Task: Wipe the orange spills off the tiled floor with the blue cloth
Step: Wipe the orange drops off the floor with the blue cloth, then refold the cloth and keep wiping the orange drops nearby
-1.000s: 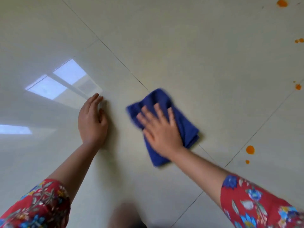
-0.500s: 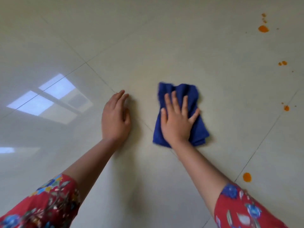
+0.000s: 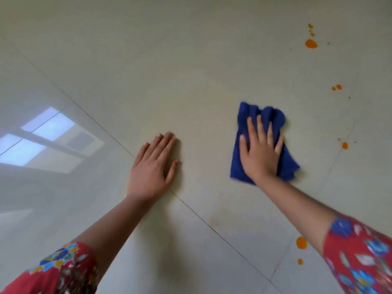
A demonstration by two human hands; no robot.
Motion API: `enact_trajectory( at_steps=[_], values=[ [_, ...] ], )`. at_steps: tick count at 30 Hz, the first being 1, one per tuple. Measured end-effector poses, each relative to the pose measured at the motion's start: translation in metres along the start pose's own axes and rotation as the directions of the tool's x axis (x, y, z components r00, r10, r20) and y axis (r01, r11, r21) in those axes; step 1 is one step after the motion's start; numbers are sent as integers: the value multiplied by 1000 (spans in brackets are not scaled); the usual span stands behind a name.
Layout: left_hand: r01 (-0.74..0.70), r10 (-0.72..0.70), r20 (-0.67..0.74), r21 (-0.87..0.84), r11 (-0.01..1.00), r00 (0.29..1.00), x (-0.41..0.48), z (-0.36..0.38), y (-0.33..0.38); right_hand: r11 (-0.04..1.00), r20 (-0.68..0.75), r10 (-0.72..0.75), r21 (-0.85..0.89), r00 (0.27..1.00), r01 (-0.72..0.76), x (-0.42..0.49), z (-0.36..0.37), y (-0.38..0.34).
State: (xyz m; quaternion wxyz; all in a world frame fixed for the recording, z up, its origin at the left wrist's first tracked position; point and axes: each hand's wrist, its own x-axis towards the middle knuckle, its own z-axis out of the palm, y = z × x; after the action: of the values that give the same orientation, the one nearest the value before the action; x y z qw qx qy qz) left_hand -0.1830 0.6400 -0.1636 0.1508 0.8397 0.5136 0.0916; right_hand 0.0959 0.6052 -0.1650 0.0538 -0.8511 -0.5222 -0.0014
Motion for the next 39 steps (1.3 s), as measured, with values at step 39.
enact_trajectory(
  at_steps=[39],
  values=[
    [-394, 490, 277, -337, 855, 826, -113, -1, 120, 852, 348, -518, 135, 781, 505, -340, -53, 114]
  ],
)
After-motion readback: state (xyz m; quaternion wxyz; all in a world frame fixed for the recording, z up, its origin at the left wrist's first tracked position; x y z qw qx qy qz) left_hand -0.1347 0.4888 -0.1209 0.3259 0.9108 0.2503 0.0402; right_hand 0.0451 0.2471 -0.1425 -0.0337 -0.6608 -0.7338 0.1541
